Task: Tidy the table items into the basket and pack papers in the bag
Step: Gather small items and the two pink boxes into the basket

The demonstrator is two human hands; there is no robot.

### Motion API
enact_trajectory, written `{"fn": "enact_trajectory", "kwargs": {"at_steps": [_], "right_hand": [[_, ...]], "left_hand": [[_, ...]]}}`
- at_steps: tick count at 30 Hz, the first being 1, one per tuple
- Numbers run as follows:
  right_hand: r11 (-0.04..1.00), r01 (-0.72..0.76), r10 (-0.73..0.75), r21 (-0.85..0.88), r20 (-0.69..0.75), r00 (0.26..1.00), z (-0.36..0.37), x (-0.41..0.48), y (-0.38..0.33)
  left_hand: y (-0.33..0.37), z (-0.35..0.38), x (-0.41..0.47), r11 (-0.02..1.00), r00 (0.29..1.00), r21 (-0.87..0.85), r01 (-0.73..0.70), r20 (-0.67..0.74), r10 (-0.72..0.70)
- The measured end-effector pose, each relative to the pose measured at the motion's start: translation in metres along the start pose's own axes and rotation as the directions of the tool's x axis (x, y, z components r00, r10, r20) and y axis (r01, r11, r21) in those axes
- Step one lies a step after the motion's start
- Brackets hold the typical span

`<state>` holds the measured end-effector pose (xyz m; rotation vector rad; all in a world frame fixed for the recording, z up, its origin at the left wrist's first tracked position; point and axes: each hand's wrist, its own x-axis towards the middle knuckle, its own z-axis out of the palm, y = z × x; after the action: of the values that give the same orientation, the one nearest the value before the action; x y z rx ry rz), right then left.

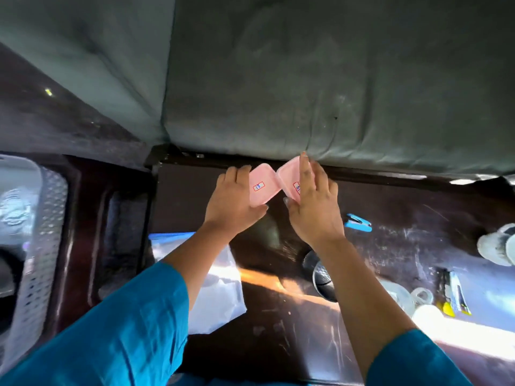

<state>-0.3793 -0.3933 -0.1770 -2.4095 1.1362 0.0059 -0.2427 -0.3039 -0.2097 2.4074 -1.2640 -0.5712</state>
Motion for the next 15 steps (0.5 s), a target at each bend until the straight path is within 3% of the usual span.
{"fn": "enact_trajectory", "kwargs": {"at_steps": [3,6,10,15], "right_hand": [[0.996,0.019,-0.017,0.09,-0.023,1.0,-0.003,0.013,-0.043],[0.984,0.126,-0.124,0.125,-0.024,0.992,-0.004,0.023,-0.101],[0.928,0.326,-0.331,0.178,0.001,0.943,0.008,0.026,-0.188],[0.849,0.471,-0.497,0.241,0.059,0.866,0.033,0.019,-0.278]], "left_hand": [[-0.022,-0.037,-0.008,0.995,0.981,-0.024,0.098,-0.166,-0.1],[-0.055,-0.082,-0.028,0.972,0.922,0.011,0.233,-0.319,-0.218],[-0.104,-0.143,-0.066,0.895,0.741,-0.095,0.437,-0.526,-0.417],[-0.154,-0.196,-0.098,0.766,0.522,-0.291,0.573,-0.592,-0.615]]}}
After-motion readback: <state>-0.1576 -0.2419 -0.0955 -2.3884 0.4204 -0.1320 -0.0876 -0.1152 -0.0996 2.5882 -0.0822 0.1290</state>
